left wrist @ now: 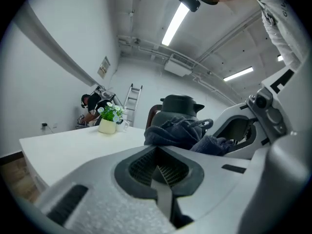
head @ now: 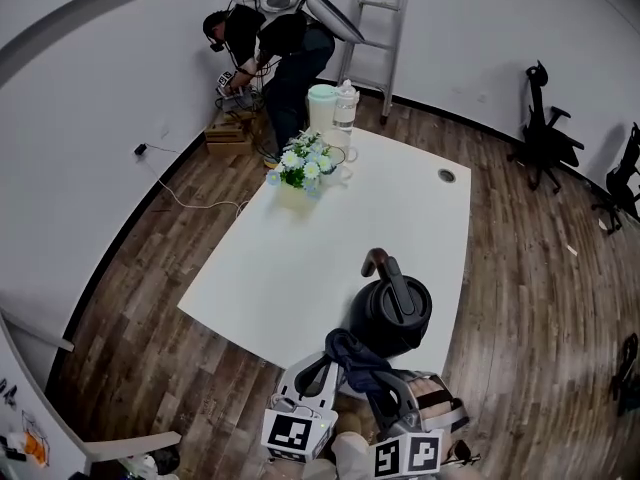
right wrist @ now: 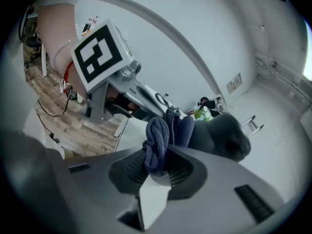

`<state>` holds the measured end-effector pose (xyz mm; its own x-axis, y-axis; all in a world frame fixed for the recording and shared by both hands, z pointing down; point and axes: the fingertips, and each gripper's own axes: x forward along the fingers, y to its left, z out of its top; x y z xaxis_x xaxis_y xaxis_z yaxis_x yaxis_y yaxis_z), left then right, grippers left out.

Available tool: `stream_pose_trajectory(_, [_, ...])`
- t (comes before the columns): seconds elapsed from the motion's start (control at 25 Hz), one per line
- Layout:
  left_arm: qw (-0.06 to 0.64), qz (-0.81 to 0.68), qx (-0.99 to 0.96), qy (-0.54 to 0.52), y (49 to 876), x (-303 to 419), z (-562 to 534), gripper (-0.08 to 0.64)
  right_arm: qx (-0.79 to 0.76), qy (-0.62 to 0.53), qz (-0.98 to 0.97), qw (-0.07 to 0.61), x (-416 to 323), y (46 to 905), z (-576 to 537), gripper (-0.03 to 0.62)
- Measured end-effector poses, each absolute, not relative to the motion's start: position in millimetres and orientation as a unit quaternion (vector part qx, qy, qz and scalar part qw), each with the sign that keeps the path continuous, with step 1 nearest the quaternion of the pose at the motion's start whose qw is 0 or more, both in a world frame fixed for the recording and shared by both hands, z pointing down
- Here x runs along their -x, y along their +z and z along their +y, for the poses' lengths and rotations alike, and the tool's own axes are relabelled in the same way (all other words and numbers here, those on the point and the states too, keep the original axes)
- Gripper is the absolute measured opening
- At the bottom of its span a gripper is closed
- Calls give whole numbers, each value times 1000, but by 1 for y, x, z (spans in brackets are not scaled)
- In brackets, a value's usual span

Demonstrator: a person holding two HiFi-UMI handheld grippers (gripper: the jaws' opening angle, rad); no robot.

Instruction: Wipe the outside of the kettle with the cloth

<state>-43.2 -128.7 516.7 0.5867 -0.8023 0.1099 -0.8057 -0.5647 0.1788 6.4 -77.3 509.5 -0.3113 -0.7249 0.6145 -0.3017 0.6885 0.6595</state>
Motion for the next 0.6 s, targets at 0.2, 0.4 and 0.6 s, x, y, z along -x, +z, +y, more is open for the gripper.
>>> stream_pose_trajectory(0.2, [116,-447,-887,15,527,45,-117,6,-307,-182,-778,517,-16,555,-76,63])
stream_pose_trajectory(0.4, [114,-459,-881,16,528,54,-108,6,-321,-159,-801,480,-17,537,-66,63])
stream_pose_trajectory(0.6, [59,-487,-871,-21,468,68,-121,6,-360,-279,-802,387,6,421,-68,63])
